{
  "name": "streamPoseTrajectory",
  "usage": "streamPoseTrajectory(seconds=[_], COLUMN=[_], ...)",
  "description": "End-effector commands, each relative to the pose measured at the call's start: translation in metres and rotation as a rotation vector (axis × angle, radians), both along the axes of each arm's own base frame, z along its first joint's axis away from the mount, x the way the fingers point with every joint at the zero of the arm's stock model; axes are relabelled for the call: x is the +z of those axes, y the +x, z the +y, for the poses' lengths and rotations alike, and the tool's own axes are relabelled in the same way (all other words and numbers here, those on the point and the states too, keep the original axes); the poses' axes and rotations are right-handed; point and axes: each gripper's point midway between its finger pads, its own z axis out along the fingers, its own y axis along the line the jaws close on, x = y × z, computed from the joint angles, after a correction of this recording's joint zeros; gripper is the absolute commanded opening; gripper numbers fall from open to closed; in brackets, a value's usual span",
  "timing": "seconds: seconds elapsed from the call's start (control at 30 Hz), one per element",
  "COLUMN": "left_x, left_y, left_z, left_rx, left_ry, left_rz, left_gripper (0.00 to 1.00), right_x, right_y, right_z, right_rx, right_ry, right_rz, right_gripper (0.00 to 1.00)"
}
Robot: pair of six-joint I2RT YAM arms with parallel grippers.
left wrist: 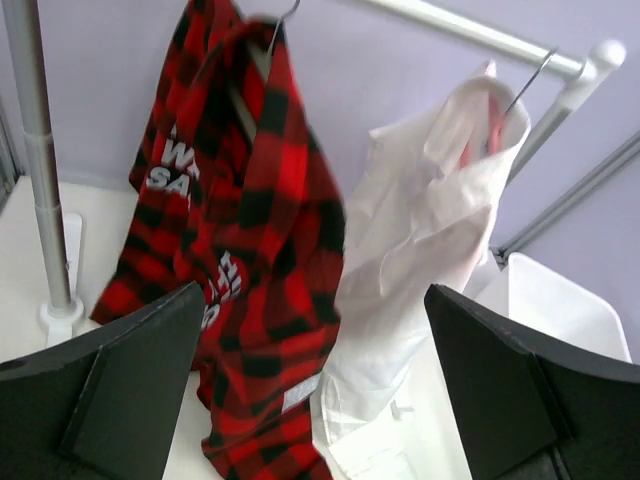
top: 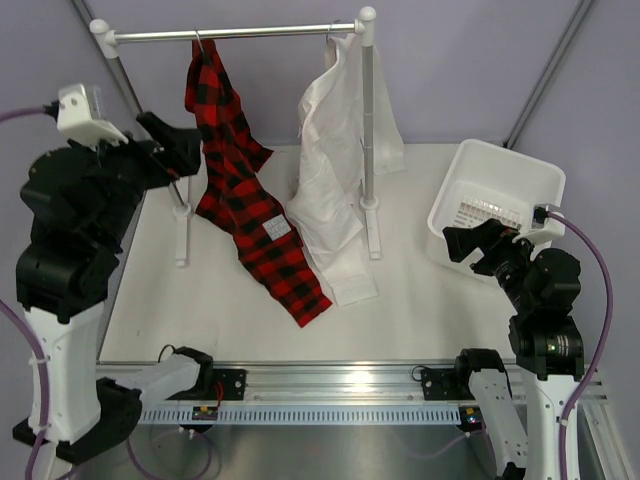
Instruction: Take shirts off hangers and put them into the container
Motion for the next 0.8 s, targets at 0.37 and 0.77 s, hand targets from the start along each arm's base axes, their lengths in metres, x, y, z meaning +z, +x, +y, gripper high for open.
streamPoseTrajectory(seconds=[0.37, 0.77], left_x=[-0.001, -0.046], left_y=[0.086, 0.125], left_z=[-0.024, -0.022], left_rx=[0.093, 0.328], left_ry=[0.153, 0.266], left_rz=[0.088, 0.178], left_gripper=[0.92, 0.95], right_x=[0.012, 0.005], right_y=[0.002, 0.005], right_z=[-0.001, -0.001], right_rx=[-0.004, 0.0], right_ry=[-0.009, -0.015], right_rz=[-0.029, -0.023], right_gripper=[0.99, 0.99])
